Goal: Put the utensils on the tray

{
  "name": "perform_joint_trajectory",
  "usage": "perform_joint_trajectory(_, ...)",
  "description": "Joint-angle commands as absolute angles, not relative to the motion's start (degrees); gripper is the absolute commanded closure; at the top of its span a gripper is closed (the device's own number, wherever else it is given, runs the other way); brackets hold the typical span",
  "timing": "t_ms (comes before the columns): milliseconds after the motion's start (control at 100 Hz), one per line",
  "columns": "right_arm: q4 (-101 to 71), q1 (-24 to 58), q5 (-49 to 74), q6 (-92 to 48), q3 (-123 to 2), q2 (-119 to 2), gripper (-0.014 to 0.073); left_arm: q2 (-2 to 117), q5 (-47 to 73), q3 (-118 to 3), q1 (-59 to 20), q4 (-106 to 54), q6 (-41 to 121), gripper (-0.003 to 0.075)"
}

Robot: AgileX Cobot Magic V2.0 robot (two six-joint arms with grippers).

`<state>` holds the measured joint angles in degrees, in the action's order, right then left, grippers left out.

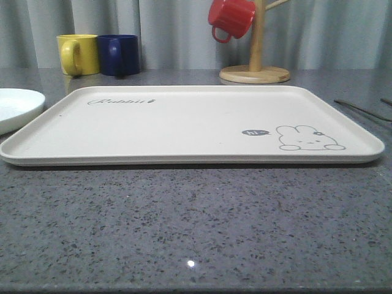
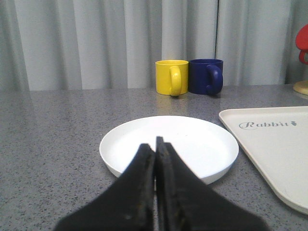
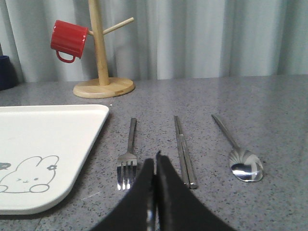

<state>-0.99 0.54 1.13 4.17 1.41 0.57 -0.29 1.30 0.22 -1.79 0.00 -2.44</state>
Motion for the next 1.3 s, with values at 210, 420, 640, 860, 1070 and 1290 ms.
perform_joint_trajectory(210, -1.1, 0.3, -3.7, 3.8, 1.6, 1.6, 0.0662, -2.2, -4.0, 1.9, -1.6, 0.0, -3.0, 0.0739)
perform_joint_trajectory(420, -1.1, 0.3, -3.7, 3.8, 1.6, 1.6, 0.0662, -2.2, -3.9, 0.4, -1.6, 0.0, -3.0, 0.0739)
perform_joint_trajectory(640, -1.1, 0.3, -3.7, 3.8, 1.6, 1.6, 0.0662, 1.1, 7.9, -11.0, -1.6, 0.0, -3.0, 0.0739)
perform_joint_trajectory(860, -1.1, 0.3, -3.7, 3.8, 1.6, 1.6, 0.0662, 11.7, 21.2, -27.6, -1.6, 0.0, -3.0, 0.0739)
perform_joint_trajectory(1070, -1.1, 0.3, -3.7, 3.8, 1.6, 1.6, 0.0662, 24.6, 34.6, -42.1, -1.6, 0.0, -3.0, 0.0739)
perform_joint_trajectory(1290, -1.1, 0.3, -3.7, 3.8, 1.6, 1.6, 0.0662, 36.8, 47.9, -51.2, -1.6, 0.0, -3.0, 0.0739)
